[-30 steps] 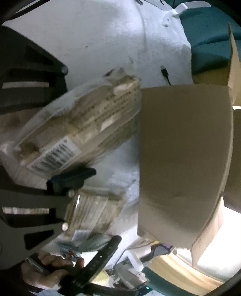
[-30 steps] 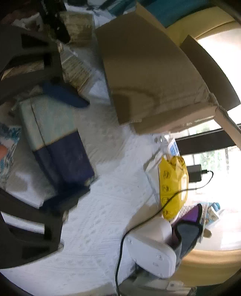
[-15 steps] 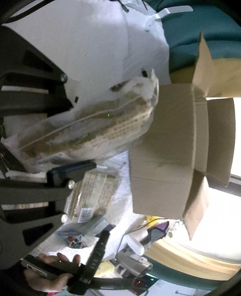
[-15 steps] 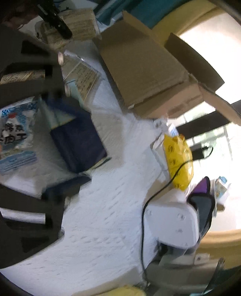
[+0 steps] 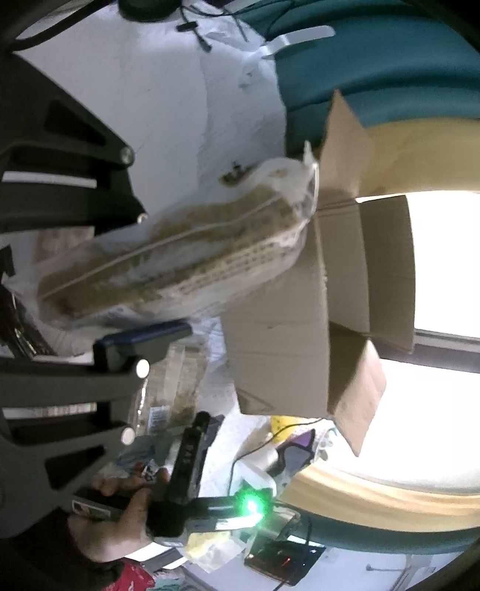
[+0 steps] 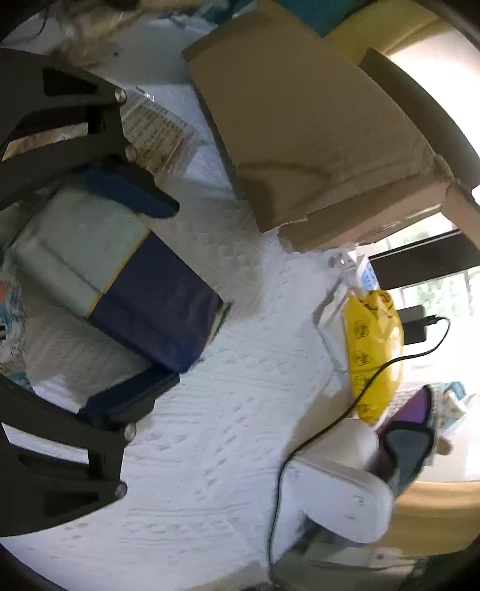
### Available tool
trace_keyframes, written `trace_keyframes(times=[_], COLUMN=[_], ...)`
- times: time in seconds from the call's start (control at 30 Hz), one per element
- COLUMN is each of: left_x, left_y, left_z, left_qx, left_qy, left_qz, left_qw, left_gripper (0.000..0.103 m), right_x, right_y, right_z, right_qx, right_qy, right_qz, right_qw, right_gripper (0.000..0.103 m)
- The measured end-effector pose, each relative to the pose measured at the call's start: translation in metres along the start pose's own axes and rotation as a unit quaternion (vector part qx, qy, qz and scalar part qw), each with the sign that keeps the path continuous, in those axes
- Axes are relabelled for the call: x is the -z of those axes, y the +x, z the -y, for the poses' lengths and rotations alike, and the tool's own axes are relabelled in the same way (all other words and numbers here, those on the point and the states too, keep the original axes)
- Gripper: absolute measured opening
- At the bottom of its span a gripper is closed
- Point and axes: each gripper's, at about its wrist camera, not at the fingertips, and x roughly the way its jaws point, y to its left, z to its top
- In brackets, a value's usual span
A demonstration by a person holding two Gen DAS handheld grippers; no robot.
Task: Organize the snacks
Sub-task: 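Lift both items into the cardboard box and open both tools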
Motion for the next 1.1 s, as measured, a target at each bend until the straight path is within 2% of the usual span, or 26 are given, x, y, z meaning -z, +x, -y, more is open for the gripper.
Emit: trace_keyframes(times=[0.1,0.17,0.2,0.33,0.53,0.83,1.1], left_x=[-0.003,-0.007,-0.008,-0.019,-0.044,-0.087,-0.127], left_y=[-0.003,-0.004,-0.004,-0.006,-0.008,-0.002,0.017], left_z=[0.000,-0.001,-0.001,0.001,0.002,-0.005,-0.015], left_qx=[0.000,0.000,0.000,-0.001,-0.010,-0.024,-0.027], left_qy=[0.006,0.011,0.012,0.023,0.036,0.044,0.040], left_qz=[0.008,0.013,0.015,0.029,0.054,0.089,0.104], left_qw=[0.9999,0.9999,0.9998,0.9993,0.9978,0.9948,0.9934], left_gripper=[0.031,0.031,0.031,0.031,0.031,0.031,0.031], right_x=[0.002,0.003,0.002,-0.001,-0.014,-0.061,-0.113], right_y=[-0.003,-0.010,-0.014,-0.041,-0.081,-0.124,-0.137], right_z=[0.000,0.003,0.006,0.010,0.001,-0.037,-0.065], right_qx=[-0.006,-0.008,-0.009,-0.008,-0.036,-0.087,-0.103], right_qy=[-0.013,-0.017,-0.016,-0.027,-0.054,-0.097,-0.130], right_qz=[0.003,0.012,0.015,0.047,0.090,0.164,0.217], right_qw=[1.000,1.000,1.000,0.998,0.994,0.978,0.962], right_gripper=[0.072,0.061,0.060,0.060,0.055,0.053,0.053])
